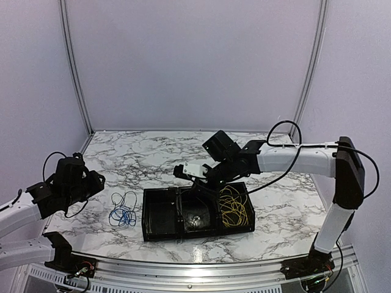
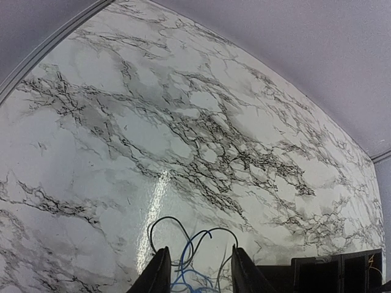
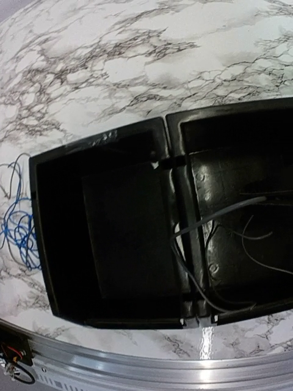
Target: Untangle the cables
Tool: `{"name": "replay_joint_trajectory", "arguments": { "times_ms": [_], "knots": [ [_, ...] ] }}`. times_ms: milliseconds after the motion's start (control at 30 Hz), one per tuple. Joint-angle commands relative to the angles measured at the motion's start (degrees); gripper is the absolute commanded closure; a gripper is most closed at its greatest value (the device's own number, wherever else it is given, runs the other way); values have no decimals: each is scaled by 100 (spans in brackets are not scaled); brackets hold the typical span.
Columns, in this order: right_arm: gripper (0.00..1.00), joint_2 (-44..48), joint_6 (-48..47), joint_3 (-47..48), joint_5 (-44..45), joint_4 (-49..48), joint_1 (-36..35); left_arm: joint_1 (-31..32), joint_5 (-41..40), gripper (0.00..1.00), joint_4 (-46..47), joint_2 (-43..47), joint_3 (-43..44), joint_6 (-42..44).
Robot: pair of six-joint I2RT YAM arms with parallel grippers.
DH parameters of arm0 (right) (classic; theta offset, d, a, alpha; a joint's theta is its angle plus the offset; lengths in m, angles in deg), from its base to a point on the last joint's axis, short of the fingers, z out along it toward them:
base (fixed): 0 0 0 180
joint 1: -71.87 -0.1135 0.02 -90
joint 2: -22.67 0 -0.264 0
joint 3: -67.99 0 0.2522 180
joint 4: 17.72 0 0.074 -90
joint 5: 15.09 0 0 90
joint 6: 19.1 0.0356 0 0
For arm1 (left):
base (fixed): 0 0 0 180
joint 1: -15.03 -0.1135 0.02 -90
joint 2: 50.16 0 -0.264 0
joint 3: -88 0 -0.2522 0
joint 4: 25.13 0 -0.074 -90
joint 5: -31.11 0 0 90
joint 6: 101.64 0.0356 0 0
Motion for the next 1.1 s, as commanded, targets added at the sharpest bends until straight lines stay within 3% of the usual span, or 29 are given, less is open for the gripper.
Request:
{"name": "replay_joint_trajectory", "arguments": {
  "times_ms": [0,500,833,1067],
  "knots": [
    [100,141,44,-157,318,-319,127,-31,1,63,81,-130,5,-10],
    [100,218,353,-894,1819,-646,15,-31,128,60,107,-215,-16,-177],
    [65,476,34,-378,1748,-215,-35,-31,286,59,99,-293,116,-62],
    [51,1075,-277,-307,1285,-22,-30,-31,410,57,63,-386,148,-17]
  ]
}}
